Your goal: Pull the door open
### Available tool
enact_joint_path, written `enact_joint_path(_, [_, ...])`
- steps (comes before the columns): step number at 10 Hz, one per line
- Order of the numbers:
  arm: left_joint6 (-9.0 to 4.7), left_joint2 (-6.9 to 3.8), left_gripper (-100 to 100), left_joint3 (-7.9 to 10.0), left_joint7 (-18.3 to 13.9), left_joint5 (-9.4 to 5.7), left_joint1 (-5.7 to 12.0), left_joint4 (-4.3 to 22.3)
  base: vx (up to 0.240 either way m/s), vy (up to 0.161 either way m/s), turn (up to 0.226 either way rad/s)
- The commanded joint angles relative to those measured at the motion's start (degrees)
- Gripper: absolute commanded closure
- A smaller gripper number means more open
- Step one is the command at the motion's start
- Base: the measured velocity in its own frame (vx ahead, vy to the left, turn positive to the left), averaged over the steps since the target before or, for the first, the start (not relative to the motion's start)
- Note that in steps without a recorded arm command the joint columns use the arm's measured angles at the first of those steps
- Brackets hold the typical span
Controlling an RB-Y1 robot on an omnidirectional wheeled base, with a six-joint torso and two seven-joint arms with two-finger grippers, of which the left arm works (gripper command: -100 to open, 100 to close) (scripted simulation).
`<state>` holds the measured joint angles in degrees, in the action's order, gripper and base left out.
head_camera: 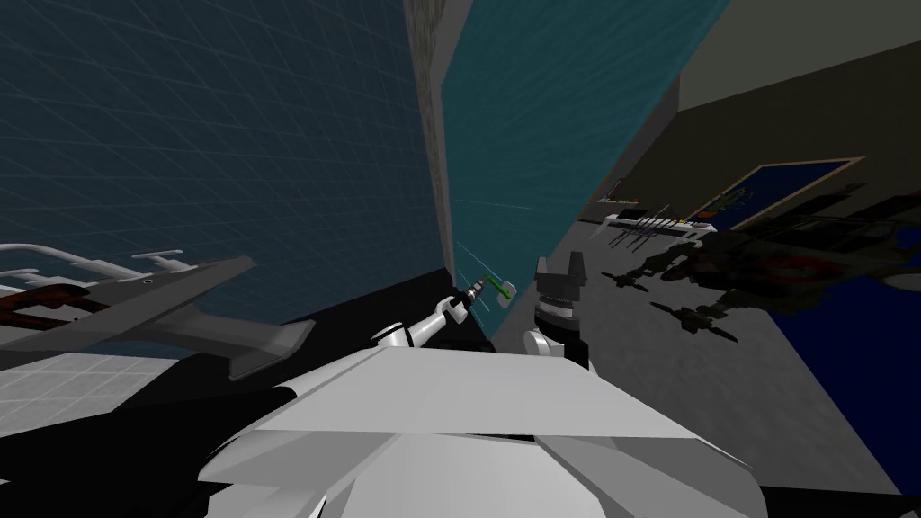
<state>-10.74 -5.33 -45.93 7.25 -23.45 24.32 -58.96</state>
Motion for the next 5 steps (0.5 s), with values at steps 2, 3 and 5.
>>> enact_joint_path(2, [0.04, 0.4, -100, -0.44, -0.21, -0.3, 0.33, -0.97, -0.04, -0.23, 0.045])
enact_joint_path(3, [0.01, 0.54, -100, -0.61, -0.26, -0.41, 0.45, -1.24, -0.041, -0.227, 0.012])
enact_joint_path(5, [0.28, 0.53, 100, -0.34, -0.06, -0.26, 0.18, -1.36, -0.01, -0.041, 0.018])
